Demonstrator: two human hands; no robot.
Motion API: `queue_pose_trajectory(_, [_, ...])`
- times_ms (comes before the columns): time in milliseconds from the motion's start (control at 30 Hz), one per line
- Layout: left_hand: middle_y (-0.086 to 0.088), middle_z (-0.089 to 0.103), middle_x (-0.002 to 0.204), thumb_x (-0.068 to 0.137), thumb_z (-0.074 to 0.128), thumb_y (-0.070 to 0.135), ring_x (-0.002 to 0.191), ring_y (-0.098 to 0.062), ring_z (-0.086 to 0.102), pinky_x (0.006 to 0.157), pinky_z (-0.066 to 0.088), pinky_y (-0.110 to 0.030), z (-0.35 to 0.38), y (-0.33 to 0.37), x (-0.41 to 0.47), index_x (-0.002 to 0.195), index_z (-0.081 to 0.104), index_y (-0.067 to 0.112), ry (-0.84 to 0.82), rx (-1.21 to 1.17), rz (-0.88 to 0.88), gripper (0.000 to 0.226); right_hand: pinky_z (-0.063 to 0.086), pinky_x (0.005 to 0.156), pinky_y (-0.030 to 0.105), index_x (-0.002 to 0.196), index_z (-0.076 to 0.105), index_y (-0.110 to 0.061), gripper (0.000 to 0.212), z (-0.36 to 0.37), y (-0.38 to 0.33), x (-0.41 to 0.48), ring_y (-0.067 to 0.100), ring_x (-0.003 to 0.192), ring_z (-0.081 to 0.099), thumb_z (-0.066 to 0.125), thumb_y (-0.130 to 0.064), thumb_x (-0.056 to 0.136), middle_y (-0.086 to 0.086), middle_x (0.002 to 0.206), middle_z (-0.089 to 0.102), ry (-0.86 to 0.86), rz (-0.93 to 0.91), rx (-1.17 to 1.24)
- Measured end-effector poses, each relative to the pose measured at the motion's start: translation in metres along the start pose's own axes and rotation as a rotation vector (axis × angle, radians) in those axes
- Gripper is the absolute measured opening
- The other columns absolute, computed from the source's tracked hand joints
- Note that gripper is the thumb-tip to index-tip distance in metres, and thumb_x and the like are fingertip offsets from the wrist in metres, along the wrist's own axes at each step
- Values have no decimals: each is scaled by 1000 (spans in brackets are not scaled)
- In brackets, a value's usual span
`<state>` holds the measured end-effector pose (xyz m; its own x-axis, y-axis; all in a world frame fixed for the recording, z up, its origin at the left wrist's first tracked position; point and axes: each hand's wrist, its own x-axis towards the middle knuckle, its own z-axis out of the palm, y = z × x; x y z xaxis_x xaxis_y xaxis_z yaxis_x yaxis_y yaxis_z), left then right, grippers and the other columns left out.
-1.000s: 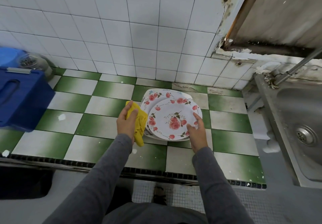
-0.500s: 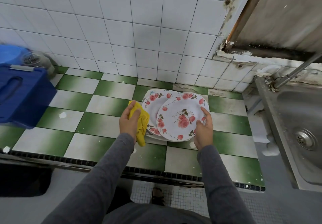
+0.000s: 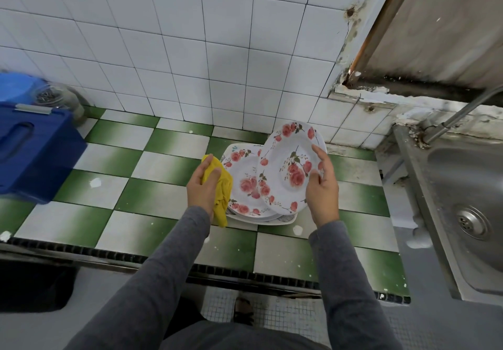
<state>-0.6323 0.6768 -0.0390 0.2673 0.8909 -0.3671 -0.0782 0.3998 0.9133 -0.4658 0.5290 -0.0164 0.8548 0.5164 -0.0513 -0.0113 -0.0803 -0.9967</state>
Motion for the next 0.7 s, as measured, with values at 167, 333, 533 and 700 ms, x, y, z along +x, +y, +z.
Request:
queue_pose_trajectory(167, [3, 53, 133, 96, 63, 14, 123, -22, 55, 103, 51, -41, 4, 4, 3, 130, 63, 31, 0, -1, 4, 39, 55, 96, 52, 128, 55, -55, 51, 1, -4, 6, 19, 133, 52, 38, -11, 107, -9, 145, 51, -8, -25, -2])
queue_pose_trajectory(333, [0, 52, 139, 96, 62, 14, 122, -21, 55, 103, 51, -41, 8, 7, 4, 132, 62, 30, -8, -2, 22, 39, 57, 95, 47, 126, 57, -54, 56, 3, -12, 5, 17, 132, 52, 38, -5, 106, -9, 145, 50, -11, -19, 74])
queue_pose_trajectory(533, [3, 53, 134, 96, 63, 14, 122, -23, 55, 102, 52, -43, 12, 8, 7, 127, 63, 34, -19, -17, 22, 36, 60, 85, 35, 122, 60, -54, 56, 5, -25, -1, 14, 126, 58, 39, -5, 106, -5, 144, 52, 1, 8, 201])
queue_pose_trajectory(700, [3, 53, 134, 96, 64, 16, 123, -24, 55, 102, 51, -46, 15, 12, 8, 118, 65, 40, -16, -27, 21, 33, 60, 84, 35, 125, 59, -52, 52, 5, -28, -2, 14, 124, 59, 40, -7, 106, -4, 144, 51, 5, 4, 201])
